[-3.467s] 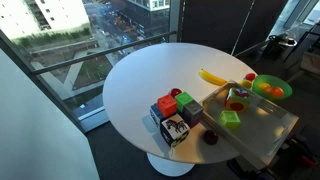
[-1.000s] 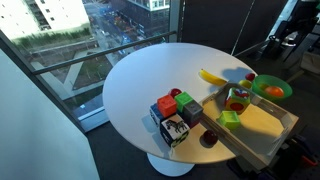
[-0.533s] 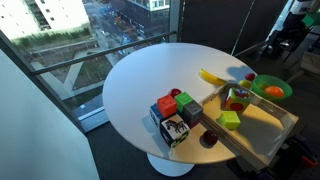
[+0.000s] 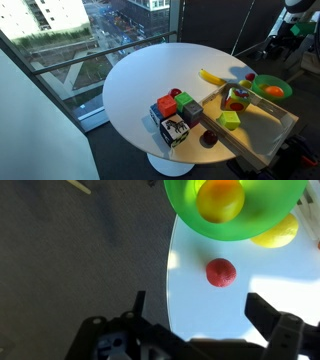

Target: Put the strawberry in the green bowl

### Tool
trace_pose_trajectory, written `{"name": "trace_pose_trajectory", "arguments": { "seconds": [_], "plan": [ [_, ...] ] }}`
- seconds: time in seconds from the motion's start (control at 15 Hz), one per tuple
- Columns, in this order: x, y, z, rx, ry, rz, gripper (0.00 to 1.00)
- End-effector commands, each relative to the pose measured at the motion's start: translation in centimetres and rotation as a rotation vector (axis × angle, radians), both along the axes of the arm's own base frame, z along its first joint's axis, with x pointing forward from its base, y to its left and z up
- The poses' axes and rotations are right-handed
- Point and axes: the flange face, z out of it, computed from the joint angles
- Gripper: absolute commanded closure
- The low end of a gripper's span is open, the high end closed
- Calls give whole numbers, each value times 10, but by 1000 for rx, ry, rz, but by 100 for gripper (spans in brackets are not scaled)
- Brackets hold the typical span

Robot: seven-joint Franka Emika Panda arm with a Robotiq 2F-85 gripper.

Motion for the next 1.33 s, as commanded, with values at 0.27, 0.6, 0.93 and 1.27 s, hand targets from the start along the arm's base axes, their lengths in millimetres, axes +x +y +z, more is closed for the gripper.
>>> {"name": "trace_pose_trajectory", "arguments": {
  "seconds": [0.27,0.6,0.93,1.27],
  "plan": [
    [1,0,-1,1,3,1,0],
    [6,8,-16,-31,-29,-35,0],
    [14,23,-47,-70,-67,-72,0],
    [22,38,-69,-79,-58,-75,0]
  ]
}}
